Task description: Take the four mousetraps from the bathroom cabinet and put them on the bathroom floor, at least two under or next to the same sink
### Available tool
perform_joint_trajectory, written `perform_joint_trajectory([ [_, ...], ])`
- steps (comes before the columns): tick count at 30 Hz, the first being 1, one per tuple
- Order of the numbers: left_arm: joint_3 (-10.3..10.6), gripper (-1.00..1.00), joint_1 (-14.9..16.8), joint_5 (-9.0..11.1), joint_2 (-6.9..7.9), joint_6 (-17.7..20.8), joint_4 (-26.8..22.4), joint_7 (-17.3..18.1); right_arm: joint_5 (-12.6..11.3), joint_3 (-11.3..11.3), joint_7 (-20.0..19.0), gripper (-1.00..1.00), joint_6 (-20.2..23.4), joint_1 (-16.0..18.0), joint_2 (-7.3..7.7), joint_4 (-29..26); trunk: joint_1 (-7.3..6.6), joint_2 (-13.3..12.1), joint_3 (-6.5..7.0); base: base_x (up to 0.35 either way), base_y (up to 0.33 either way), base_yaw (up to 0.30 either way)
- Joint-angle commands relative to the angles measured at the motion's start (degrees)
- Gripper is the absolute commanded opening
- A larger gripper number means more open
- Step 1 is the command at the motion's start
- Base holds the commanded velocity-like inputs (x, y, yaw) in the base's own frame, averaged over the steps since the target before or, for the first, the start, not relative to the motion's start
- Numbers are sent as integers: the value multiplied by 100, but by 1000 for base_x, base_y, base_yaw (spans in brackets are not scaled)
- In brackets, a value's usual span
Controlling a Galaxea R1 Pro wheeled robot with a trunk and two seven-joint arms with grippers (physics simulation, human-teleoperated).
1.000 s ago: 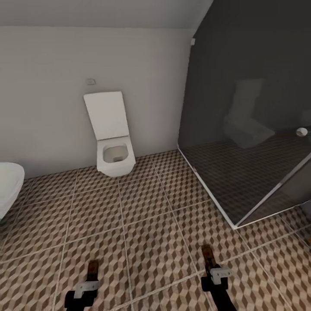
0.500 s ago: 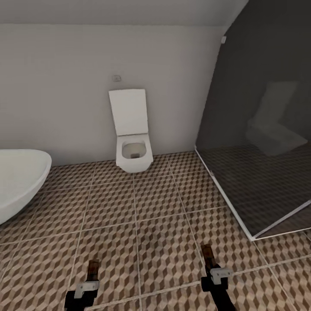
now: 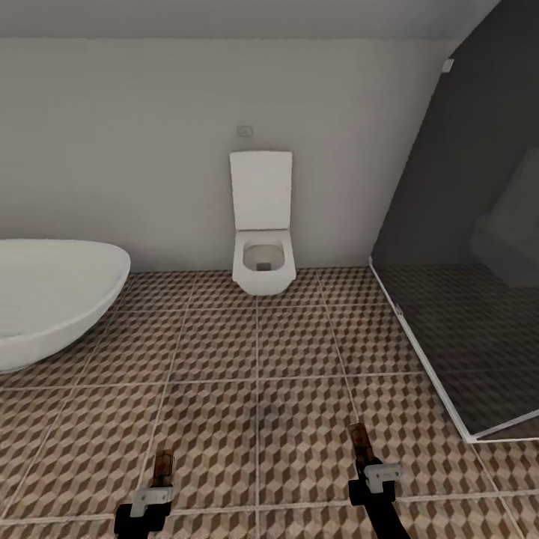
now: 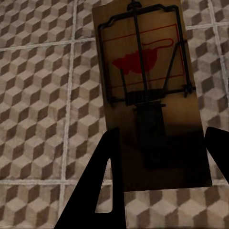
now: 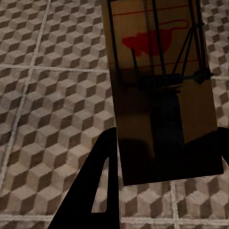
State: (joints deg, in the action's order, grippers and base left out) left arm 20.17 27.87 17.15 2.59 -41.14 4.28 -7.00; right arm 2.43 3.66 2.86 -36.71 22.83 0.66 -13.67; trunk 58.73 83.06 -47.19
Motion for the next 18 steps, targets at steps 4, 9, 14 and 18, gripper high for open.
perform_joint_trajectory([
  [4,49,-100,8,8,-4,-23,20,-30,3,36,30,-100,-12,2,5,4,0,2,-16,0,0,279],
  [9,49,-100,8,8,-4,-18,20,-30,3,38,30,-100,-7,2,5,4,0,2,-32,0,0,279],
  [14,49,-100,8,8,-4,-17,20,-30,3,35,30,-100,-7,2,5,4,0,2,-47,0,0,279],
  [18,49,-100,7,8,-4,-17,20,-30,4,36,30,-100,-6,2,5,4,0,2,-60,0,0,279],
])
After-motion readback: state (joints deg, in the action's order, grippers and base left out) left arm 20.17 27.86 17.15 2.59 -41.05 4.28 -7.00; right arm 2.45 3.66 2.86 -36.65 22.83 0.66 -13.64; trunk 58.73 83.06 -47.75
